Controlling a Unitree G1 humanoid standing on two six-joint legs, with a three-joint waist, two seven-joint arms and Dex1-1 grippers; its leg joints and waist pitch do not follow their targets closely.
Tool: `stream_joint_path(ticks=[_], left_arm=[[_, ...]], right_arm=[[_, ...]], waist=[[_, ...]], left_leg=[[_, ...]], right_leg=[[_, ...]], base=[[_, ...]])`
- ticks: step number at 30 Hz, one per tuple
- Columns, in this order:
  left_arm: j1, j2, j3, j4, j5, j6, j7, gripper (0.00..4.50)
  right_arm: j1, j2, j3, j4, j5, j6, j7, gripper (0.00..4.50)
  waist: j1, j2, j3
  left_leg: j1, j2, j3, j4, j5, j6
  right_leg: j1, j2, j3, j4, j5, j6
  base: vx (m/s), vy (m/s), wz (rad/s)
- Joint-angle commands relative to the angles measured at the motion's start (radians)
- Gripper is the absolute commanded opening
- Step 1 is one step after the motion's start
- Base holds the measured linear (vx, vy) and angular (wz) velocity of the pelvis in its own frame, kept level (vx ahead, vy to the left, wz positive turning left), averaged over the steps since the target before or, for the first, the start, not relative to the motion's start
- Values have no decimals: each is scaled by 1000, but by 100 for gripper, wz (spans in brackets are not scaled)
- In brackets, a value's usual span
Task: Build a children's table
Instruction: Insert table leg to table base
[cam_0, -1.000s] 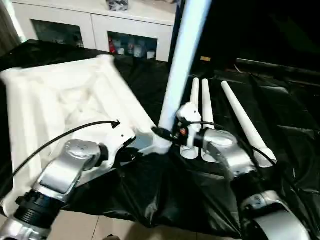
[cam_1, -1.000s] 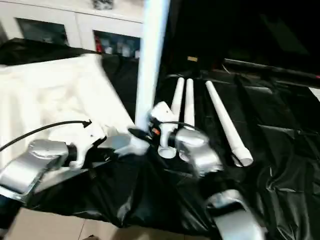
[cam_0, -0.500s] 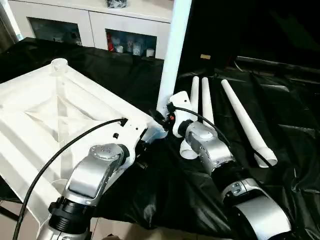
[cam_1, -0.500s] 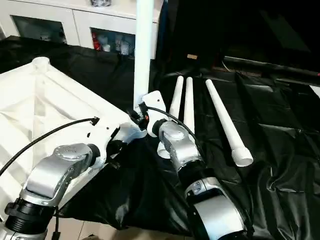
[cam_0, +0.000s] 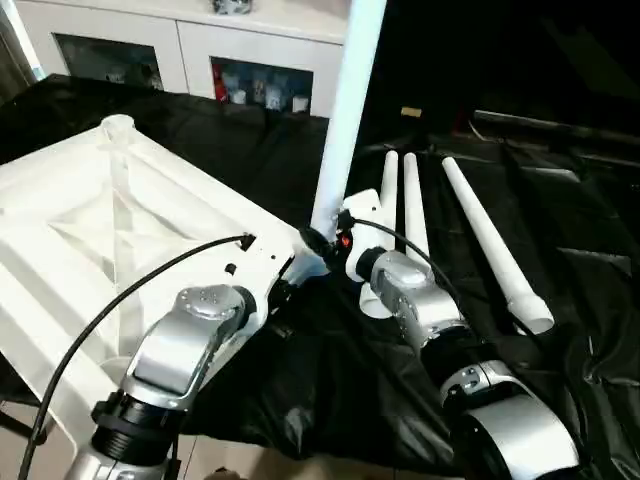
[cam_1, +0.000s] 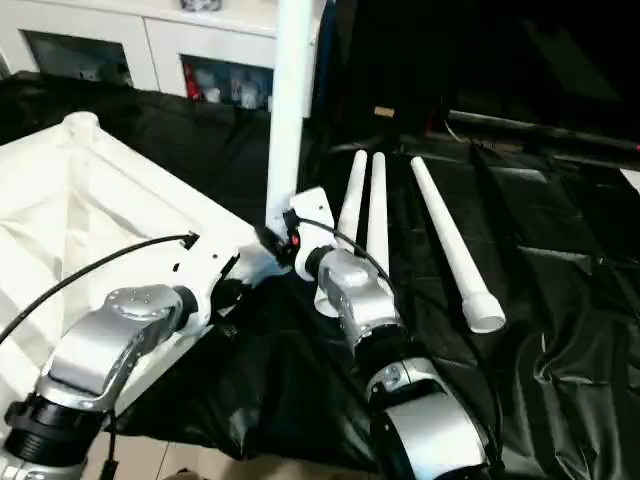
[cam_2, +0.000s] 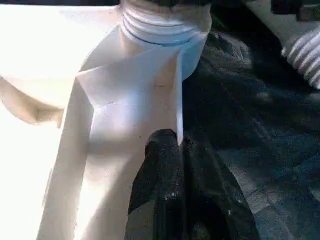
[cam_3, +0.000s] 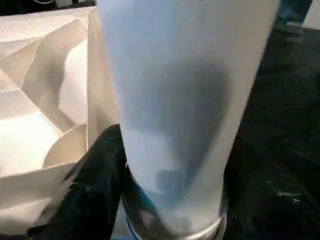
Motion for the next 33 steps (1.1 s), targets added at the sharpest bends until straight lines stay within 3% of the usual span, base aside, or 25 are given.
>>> stream_joint_path(ticks=[1,6,7,8,11,12,14,15,16,17,19,20,22,23,25,28,29,33], left_arm=[[-39,1,-3,-68,-19,-76,-32,0],[-23,54,-24,-80,-41,-127,-109,0],[-20,66,-31,-82,-40,-150,-124,0],[-16,82,-37,-85,-47,-171,-152,0],[-12,100,-41,-86,-58,-194,-185,0],[-9,121,-44,-84,-73,-205,-224,0],[-8,146,-54,-76,-84,-233,-272,0],[-8,160,-60,-71,-89,-247,-296,0],[-7,169,-65,-69,-91,-261,-312,0],[-6,186,-74,-59,-100,-292,-354,0],[-8,202,-85,-49,-105,-318,-394,0],[-10,207,-89,-43,-106,-331,-410,0],[-13,215,-94,-36,-106,-338,-426,0],[-20,230,-105,-16,-101,-360,-455,0],[-28,249,-117,8,-101,-388,-490,0],[-35,270,-126,34,-97,-424,-530,0],[-40,277,-125,53,-92,-442,-548,0],[-54,290,-125,89,-76,-468,-567,0]], right_arm=[[27,5,9,32,5,40,30,330],[49,-22,32,-76,16,51,140,379],[58,-31,39,-104,20,58,163,379],[69,-49,47,-144,23,69,190,379],[85,-72,56,-195,28,84,225,379],[106,-103,70,-254,29,107,272,379],[138,-148,103,-327,27,134,347,379],[156,-170,121,-365,25,148,385,379],[166,-183,131,-385,22,154,402,379],[188,-216,151,-428,14,168,439,379],[201,-244,164,-456,10,176,463,379],[204,-252,167,-460,7,173,468,379],[209,-261,168,-471,7,183,475,379],[218,-279,174,-483,-1,183,487,379],[233,-299,182,-510,-2,193,503,379],[249,-320,192,-545,2,213,524,379],[257,-332,203,-559,-1,219,539,379],[265,-341,217,-571,-5,222,561,379]], waist=[[9,25,-65],[24,27,-68],[26,26,-67],[29,34,-68],[34,30,-66],[39,44,-65],[46,34,-65],[47,35,-65],[52,37,-67],[53,47,-64],[55,41,-65],[56,52,-65],[55,46,-65],[57,52,-65],[56,48,-64],[55,50,-65],[55,57,-65],[51,55,-66]], left_leg=[[7,51,-17,-73,-119,15],[8,50,-13,-66,-40,46],[6,50,-14,-67,-40,48],[9,52,-15,-67,-41,45],[10,52,-12,-67,-66,37],[11,53,-14,-68,-73,28],[12,51,-14,-68,-74,23],[11,50,-12,-66,-66,26],[17,52,-11,-65,-66,29],[16,51,-12,-66,-73,28],[12,51,-12,-67,-78,22],[12,51,-14,-67,-85,13],[12,52,-14,-68,-96,4],[12,51,-15,-67,-92,1],[10,49,-14,-67,-96,2],[8,49,-16,-66,-90,3],[9,48,-17,-66,-91,2],[10,49,-16,-65,-102,0]], right_leg=[[53,-85,53,-73,-1,-221],[55,-81,51,-61,120,-248],[57,-82,51,-62,118,-246],[55,-83,50,-61,115,-246],[56,-83,51,-65,76,-245],[55,-85,52,-65,60,-241],[59,-79,50,-68,56,-229],[57,-80,52,-64,69,-228],[52,-79,51,-64,77,-227],[51,-77,51,-68,77,-226],[55,-78,51,-65,69,-227],[55,-82,52,-64,54,-229],[56,-82,52,-66,42,-231],[56,-81,51,-65,45,-232],[58,-80,52,-66,51,-229],[60,-81,52,-64,51,-223],[60,-82,51,-64,49,-226],[59,-81,51,-64,53,-235]], base=[[0,0,0],[0,0,0],[0,0,0],[0,0,0],[0,0,0],[0,0,0],[0,0,0],[0,0,0],[0,0,0],[0,0,0],[0,0,0],[0,0,0],[0,0,0],[0,0,0],[0,0,0],[0,0,0],[0,0,0],[0,0,0]])
